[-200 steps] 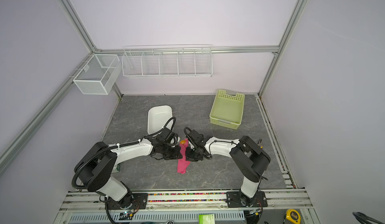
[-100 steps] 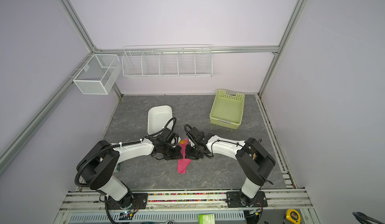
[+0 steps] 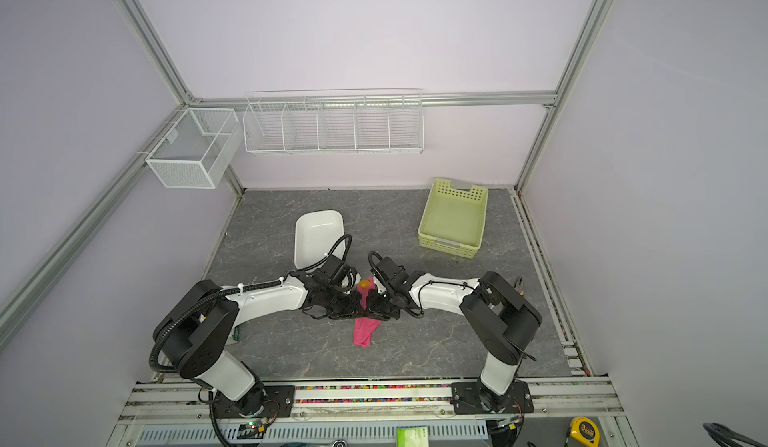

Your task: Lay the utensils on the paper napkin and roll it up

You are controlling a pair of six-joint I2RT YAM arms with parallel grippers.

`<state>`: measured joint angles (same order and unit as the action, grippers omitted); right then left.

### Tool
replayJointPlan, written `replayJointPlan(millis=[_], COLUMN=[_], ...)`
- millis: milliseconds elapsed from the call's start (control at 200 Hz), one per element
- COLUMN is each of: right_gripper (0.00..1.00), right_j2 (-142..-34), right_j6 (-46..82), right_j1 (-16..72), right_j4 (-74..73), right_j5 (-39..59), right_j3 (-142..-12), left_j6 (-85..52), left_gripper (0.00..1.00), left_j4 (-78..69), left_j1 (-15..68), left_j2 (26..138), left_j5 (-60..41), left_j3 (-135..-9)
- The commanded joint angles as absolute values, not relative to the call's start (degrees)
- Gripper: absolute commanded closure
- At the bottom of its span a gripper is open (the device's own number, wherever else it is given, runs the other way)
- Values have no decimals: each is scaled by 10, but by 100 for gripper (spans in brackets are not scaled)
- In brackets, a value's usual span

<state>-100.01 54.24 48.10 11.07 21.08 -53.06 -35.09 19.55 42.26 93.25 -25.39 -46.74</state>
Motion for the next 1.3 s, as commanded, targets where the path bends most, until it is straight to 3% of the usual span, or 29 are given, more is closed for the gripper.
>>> replayJointPlan(millis=[0, 215, 640, 1000, 1300], right_gripper=[79, 72, 68, 68, 67], right_j2=[-1013, -1012, -1031, -1037, -1041], right_j6=[560, 542, 527, 515, 504], right_j1=[482, 483, 485, 485, 489], right_j4=[96, 130, 153, 171, 196], right_j5=[214, 195, 192, 180, 171], right_j3=[-518, -518, -524, -528, -542], left_j6=[-345, -344, -354, -352, -353], left_gripper=[96, 96, 96, 86, 74], left_j4=[199, 200, 206, 269, 176], left_j1=[421, 421, 421, 383, 374], left_j2=[937, 937, 902, 803, 844], left_j5=[-251, -251, -243, -177, -270], left_j3=[-475, -473, -484, -477, -422])
